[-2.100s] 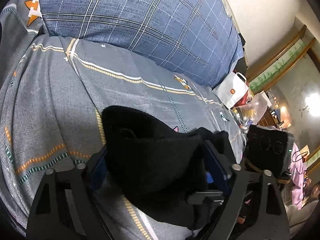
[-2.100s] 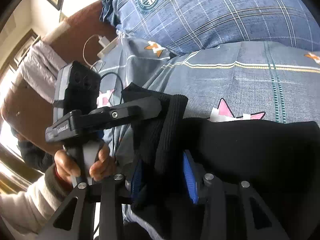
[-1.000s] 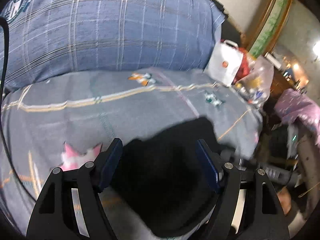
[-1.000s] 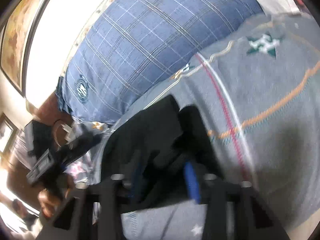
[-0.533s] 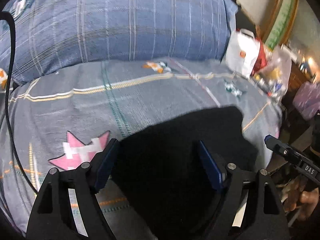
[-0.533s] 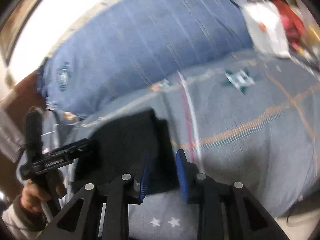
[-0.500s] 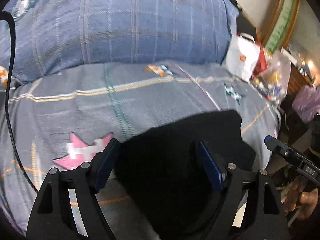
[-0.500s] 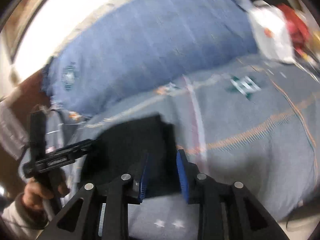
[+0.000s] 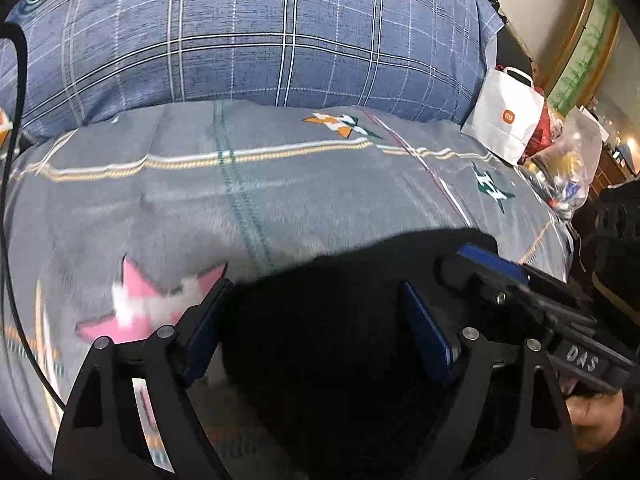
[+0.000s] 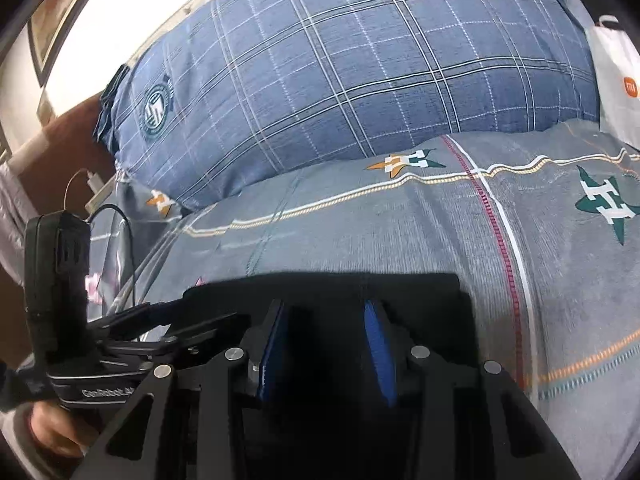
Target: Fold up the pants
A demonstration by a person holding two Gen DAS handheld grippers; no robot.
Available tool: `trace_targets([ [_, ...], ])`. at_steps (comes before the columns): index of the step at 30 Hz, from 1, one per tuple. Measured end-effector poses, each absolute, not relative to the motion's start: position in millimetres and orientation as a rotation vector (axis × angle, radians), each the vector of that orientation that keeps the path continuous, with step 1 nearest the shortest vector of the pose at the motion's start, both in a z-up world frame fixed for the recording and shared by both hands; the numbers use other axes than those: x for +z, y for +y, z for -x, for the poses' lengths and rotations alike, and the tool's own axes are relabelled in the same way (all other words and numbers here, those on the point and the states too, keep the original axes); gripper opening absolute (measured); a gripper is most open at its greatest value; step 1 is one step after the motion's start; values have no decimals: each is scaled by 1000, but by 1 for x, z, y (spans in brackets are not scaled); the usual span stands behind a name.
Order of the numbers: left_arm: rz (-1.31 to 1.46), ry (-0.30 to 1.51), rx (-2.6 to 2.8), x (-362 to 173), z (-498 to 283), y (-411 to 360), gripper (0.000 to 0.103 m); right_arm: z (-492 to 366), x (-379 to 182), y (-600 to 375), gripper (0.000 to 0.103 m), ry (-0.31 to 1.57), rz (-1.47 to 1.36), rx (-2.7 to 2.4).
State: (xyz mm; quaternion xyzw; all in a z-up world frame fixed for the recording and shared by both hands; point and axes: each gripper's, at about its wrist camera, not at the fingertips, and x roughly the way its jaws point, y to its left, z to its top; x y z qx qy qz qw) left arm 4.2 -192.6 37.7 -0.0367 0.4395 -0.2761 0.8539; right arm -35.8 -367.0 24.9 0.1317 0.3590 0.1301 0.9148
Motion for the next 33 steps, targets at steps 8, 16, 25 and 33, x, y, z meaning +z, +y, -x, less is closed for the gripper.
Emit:
trace_targets([
  [8, 94, 922, -567, 59, 36, -155, 85, 62, 40, -373, 39, 757, -270, 296],
  [16, 127, 1096, -553, 32, 78, -150, 85, 113, 28, -369, 40, 774, -178, 271],
  [25, 182, 1142, -520, 37, 92, -145, 85, 116, 34, -380, 41, 790, -232, 272],
  [33, 133, 1094, -479, 45, 87, -145, 85, 113, 32, -403, 42, 779, -372, 281],
])
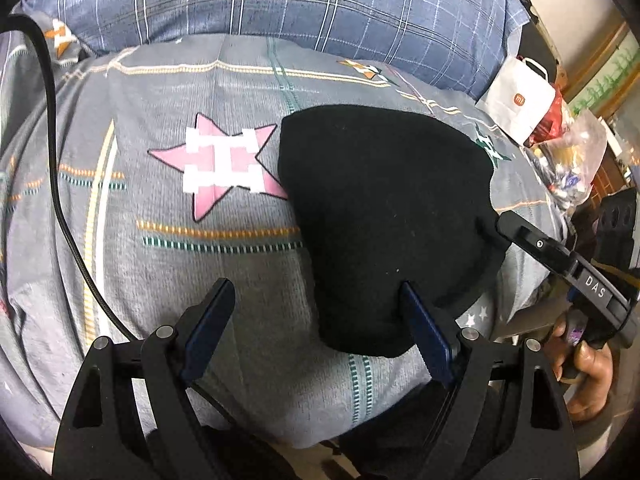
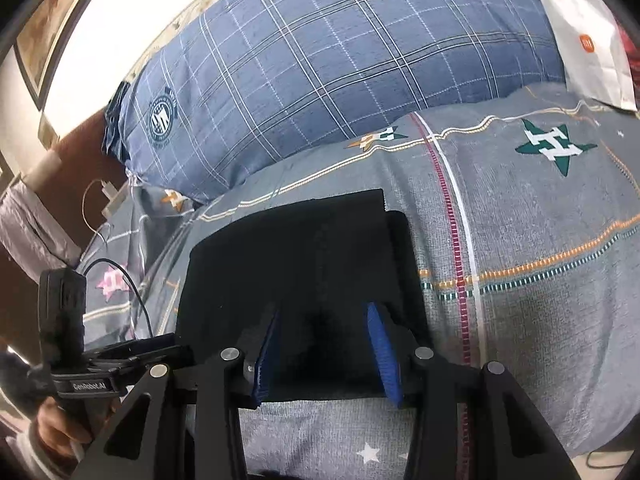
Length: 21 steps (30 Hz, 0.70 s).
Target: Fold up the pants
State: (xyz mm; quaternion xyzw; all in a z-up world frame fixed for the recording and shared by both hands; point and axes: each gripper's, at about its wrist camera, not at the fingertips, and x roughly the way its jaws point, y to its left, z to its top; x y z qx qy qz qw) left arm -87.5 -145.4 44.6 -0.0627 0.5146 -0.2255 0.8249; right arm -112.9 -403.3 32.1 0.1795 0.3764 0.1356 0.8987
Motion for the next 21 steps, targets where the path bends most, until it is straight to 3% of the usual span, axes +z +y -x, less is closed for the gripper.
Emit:
trace_targets([
  [21, 123, 1036, -449, 58, 82, -145, 85, 103, 25, -414, 50, 823, -340, 217],
])
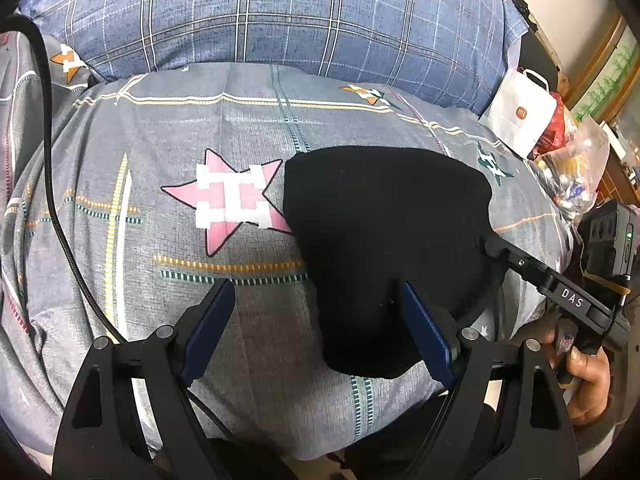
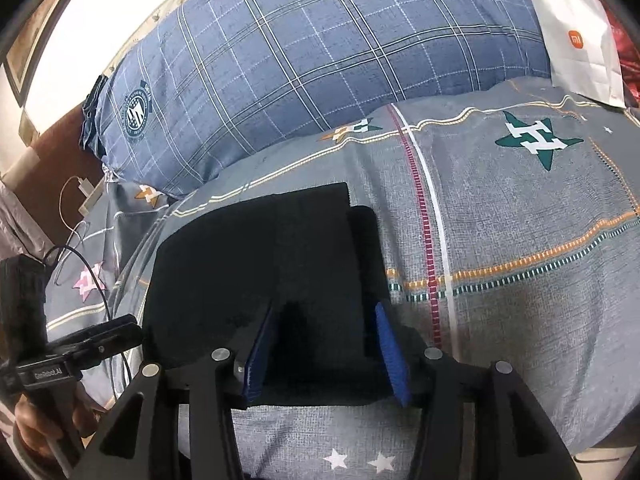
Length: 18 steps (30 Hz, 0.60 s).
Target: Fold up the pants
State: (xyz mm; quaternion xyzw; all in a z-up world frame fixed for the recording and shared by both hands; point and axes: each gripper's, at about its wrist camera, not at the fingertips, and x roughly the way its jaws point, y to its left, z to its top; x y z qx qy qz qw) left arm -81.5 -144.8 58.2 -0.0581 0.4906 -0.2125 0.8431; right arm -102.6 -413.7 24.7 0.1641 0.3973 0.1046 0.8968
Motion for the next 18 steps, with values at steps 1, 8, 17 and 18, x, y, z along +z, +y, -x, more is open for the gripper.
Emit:
trace_targets([
  [1, 122, 1036, -445, 58, 82, -146, 85, 102, 25, -414, 51, 822, -344, 219],
  [8, 142, 1052, -455, 54, 79, -148, 85, 98, 22, -415, 53, 833, -341, 219],
  [17, 209, 1090, -522, 46, 68, -157, 85, 83, 12, -419, 61, 866, -342, 271],
  [18, 211, 1096, -528, 45, 67, -160, 85, 83, 11, -420, 62, 869, -357, 280],
])
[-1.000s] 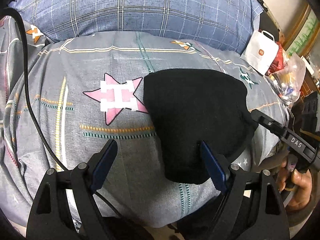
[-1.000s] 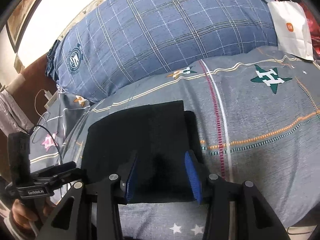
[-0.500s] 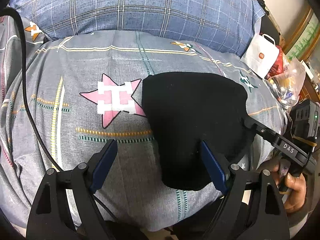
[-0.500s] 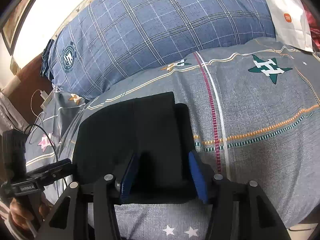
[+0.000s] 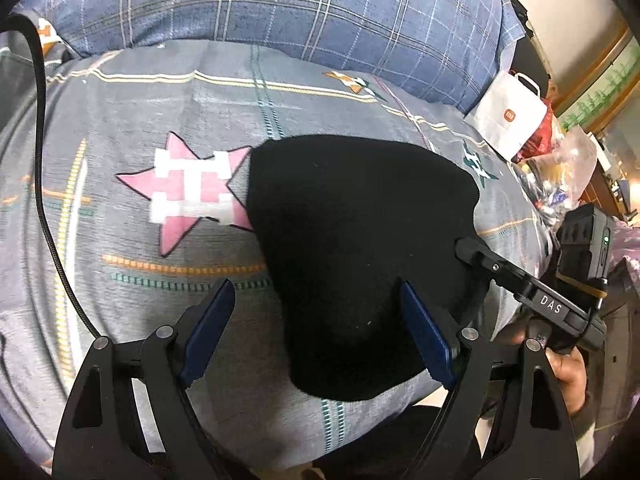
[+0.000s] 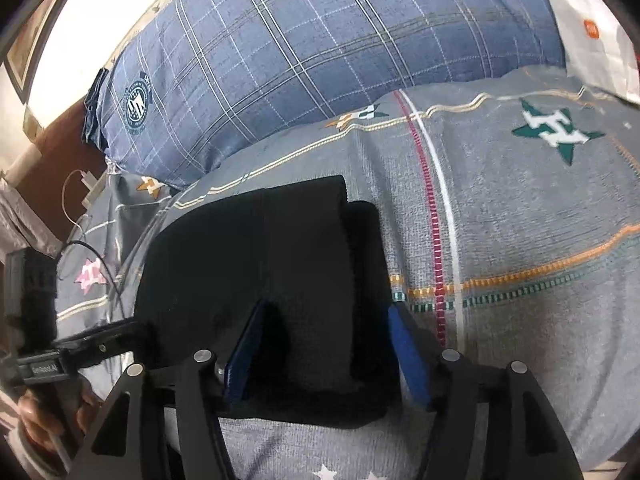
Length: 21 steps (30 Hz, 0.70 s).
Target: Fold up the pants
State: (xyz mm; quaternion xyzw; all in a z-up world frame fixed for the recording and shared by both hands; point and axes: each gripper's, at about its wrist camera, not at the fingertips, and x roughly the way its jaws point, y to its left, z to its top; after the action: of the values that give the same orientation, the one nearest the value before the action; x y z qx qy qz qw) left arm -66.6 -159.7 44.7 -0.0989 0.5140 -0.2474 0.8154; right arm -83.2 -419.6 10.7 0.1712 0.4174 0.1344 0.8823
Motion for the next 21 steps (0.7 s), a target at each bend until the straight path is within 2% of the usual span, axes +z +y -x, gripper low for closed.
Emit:
trace_targets([
  [8, 213, 1124, -582, 30, 52, -181, 85, 73, 1, -422, 66, 879, -437, 358],
  [10, 203, 1097, -588, 29, 52, -186, 93, 74, -2, -420, 66, 871, -456, 373],
  [12, 181, 1074, -577, 29, 52, -191, 94, 76, -3, -417, 66, 869, -465, 372],
  [21, 165, 1007, -619, 56, 60, -179, 94, 95, 21, -375, 57, 831, -380, 386],
])
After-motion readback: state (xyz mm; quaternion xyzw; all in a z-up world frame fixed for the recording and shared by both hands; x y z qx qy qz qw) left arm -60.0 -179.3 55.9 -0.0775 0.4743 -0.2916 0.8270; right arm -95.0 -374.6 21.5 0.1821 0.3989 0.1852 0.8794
